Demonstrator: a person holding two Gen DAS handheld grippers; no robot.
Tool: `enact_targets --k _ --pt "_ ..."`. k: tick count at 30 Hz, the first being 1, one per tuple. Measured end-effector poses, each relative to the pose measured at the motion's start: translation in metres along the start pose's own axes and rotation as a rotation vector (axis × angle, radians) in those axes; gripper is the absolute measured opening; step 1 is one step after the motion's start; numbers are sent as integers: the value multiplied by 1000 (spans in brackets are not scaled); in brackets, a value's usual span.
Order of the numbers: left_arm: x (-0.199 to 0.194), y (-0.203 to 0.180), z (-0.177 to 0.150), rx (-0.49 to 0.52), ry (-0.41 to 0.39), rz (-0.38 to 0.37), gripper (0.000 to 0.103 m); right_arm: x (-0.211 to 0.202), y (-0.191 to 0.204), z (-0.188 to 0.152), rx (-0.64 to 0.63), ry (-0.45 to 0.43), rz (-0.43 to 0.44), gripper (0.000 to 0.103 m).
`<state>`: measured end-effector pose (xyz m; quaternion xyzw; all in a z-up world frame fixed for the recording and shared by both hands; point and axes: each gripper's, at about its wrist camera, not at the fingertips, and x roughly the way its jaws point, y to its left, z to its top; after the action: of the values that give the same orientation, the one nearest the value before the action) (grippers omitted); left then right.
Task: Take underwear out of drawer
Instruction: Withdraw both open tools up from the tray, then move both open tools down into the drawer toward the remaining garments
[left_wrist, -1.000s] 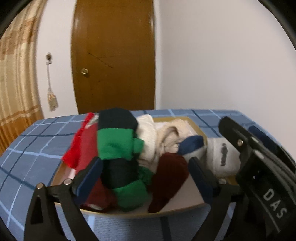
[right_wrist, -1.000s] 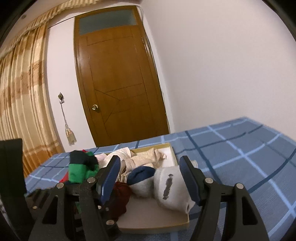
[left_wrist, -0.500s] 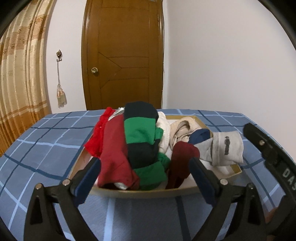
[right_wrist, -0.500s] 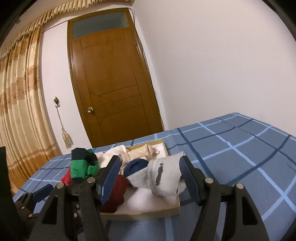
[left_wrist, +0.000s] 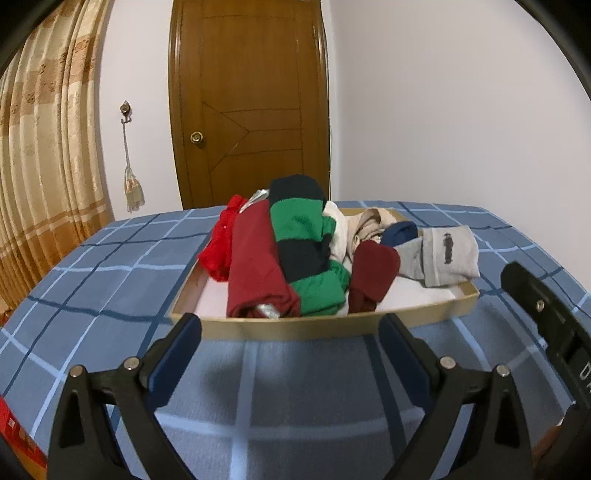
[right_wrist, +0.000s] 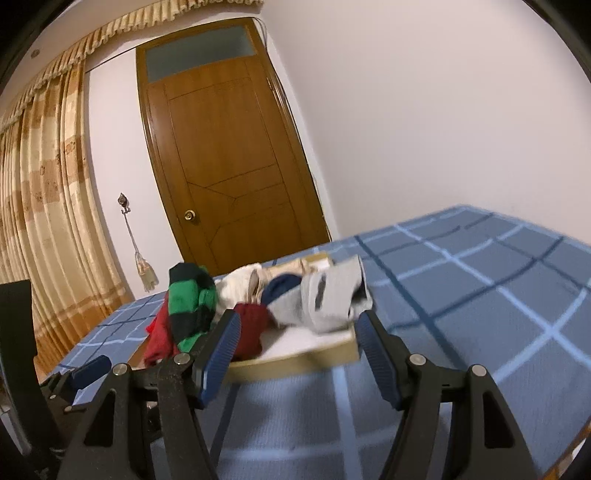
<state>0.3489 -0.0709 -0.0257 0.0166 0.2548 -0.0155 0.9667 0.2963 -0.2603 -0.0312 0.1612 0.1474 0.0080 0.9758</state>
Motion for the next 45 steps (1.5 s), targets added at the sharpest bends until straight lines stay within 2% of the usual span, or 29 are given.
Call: enact_targets --k 10,20,26,28,32,37,41,45 --pt "-28 11 -28 9 64 -16 100 -40 5 -23 8 42 55 68" --pt "-51 42 -74 58 235 -63 102 -74 15 -51 -9 170 110 68" --pt "-62 71 -113 68 353 -49 102 -81 18 -74 -24 324 154 68" --pt "-63 79 -127 63 415 -78 102 -80 21 -85 -21 398 171 68" --pt "-67 86 -144 70 483 -120 102 -72 27 -110 16 556 215 68" --pt "-72 90 -152 81 496 -131 102 -45 26 -148 179 740 198 68" --pt "-74 95 -149 85 484 -153 102 -28 31 -171 269 801 168 68" --pt "-79 105 -144 83 469 -148 102 -16 45 -182 299 805 142 68"
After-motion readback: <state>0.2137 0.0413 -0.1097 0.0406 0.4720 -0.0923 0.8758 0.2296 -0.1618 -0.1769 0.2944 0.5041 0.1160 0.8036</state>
